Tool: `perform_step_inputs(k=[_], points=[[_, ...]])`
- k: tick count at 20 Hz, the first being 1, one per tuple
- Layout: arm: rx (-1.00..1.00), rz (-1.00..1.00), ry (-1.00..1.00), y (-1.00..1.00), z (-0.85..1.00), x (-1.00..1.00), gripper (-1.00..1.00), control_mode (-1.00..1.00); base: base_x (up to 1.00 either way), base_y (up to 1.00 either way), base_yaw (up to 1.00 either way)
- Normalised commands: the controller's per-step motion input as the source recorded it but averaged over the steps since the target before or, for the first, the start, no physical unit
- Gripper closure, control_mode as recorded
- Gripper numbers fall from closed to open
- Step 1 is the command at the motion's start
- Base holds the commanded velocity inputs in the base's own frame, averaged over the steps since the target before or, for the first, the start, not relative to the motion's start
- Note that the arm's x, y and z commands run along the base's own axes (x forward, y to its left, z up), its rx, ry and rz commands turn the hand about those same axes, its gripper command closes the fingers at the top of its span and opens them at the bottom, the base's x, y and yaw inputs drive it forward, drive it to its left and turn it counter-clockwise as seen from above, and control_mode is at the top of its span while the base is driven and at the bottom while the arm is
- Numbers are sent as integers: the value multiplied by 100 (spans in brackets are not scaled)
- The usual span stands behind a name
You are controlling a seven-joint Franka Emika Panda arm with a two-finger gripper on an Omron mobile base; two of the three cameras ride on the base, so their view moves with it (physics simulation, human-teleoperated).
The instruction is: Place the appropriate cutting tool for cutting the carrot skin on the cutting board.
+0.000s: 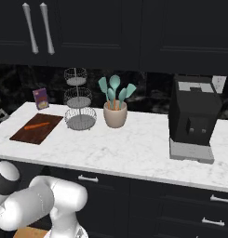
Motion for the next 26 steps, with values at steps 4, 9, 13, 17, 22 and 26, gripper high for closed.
perform_step_inputs(k=[4, 9, 13, 17, 22, 26], points=[[0, 0, 0, -1, -57, 46, 100, -100, 0, 0, 0], [0, -5, 1, 3, -38, 71, 100, -100, 0, 0, 0], [0, -5, 3, 0, -39, 84, 100, -100, 0, 0, 0], [0, -4, 3, 3, -47, 77, 100, -100, 0, 0, 0], [0, -6, 2, 11, -38, 61, 100, -100, 0, 0, 0], [-1, -5, 0, 7, -41, 32, 100, -100, 0, 0, 0]])
